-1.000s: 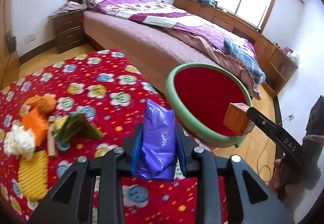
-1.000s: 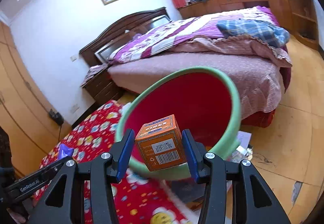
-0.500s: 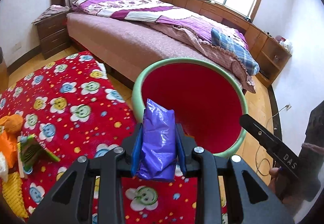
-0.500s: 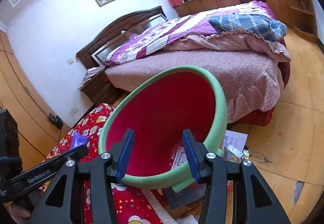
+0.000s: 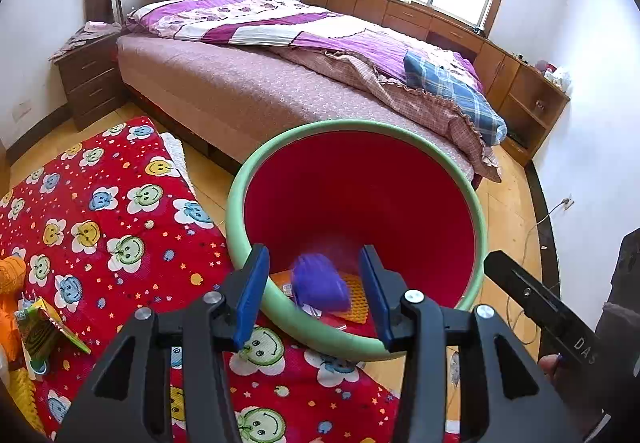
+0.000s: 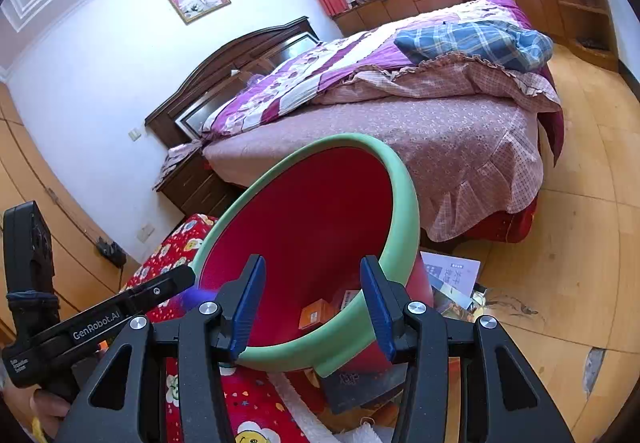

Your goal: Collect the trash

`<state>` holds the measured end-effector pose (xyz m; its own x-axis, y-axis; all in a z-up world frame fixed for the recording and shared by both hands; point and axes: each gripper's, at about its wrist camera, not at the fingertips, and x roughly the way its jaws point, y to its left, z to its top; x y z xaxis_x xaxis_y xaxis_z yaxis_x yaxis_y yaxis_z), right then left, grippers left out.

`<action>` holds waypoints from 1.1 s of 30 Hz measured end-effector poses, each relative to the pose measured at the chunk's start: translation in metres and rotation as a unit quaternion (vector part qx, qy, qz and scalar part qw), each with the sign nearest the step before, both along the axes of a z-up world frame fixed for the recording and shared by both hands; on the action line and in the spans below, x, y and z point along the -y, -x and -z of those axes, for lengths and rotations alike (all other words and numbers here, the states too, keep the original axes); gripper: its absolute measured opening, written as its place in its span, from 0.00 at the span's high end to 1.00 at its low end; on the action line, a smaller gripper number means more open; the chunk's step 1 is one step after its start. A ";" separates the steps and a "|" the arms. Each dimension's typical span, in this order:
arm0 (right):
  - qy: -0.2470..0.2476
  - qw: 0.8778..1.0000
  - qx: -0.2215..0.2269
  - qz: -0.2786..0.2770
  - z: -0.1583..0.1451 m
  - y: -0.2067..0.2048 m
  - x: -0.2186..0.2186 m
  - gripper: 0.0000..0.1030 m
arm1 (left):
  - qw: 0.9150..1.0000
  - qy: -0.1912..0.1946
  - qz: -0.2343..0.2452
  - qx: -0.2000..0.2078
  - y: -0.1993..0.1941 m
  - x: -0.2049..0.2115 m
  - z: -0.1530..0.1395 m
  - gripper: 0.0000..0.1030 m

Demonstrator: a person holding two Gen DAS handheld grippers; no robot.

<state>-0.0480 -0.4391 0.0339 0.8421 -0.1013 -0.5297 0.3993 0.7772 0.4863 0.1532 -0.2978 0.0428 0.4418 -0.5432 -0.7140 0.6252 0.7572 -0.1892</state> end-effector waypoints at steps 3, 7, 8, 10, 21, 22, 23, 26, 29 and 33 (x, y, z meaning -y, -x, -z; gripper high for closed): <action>-0.001 1.000 -0.001 -0.003 0.000 0.001 -0.003 0.50 | 1.000 0.003 -0.003 -0.002 0.002 -0.005 -0.001 0.54; 0.000 1.000 -0.003 -0.008 -0.002 0.001 -0.007 0.50 | 1.000 0.006 -0.013 -0.012 0.007 -0.017 -0.003 0.54; 0.001 1.000 -0.002 -0.011 -0.003 0.001 -0.009 0.50 | 1.000 0.006 -0.016 -0.014 0.008 -0.021 -0.004 0.54; 0.006 1.000 -0.001 -0.016 -0.006 0.002 -0.012 0.50 | 1.000 0.009 -0.023 -0.016 0.010 -0.030 -0.006 0.54; 0.016 0.999 -0.010 -0.044 -0.013 0.001 -0.039 0.43 | 0.997 0.008 -0.080 -0.012 0.023 -0.088 -0.016 0.54; 0.017 0.999 -0.011 -0.047 -0.014 0.001 -0.041 0.43 | 0.996 0.008 -0.084 -0.011 0.024 -0.093 -0.016 0.54; 0.019 0.998 -0.011 -0.052 -0.015 0.000 -0.045 0.43 | 0.996 0.010 -0.089 -0.011 0.026 -0.098 -0.016 0.54; 0.023 0.998 -0.012 -0.064 -0.017 -0.002 -0.054 0.41 | 0.995 0.012 -0.098 -0.009 0.029 -0.113 -0.020 0.54; 0.028 0.997 -0.012 -0.075 -0.020 -0.003 -0.064 0.34 | 0.994 0.011 -0.108 0.000 0.034 -0.127 -0.024 0.54; 0.032 0.995 -0.015 -0.091 -0.022 -0.005 -0.078 0.33 | 0.992 0.013 -0.123 0.007 0.038 -0.144 -0.029 0.54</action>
<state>-0.0426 -0.3614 0.0562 0.8335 0.0171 -0.5522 0.2632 0.8665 0.4241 0.1154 -0.1542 0.0716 0.5732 -0.4353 -0.6942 0.4243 0.8825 -0.2030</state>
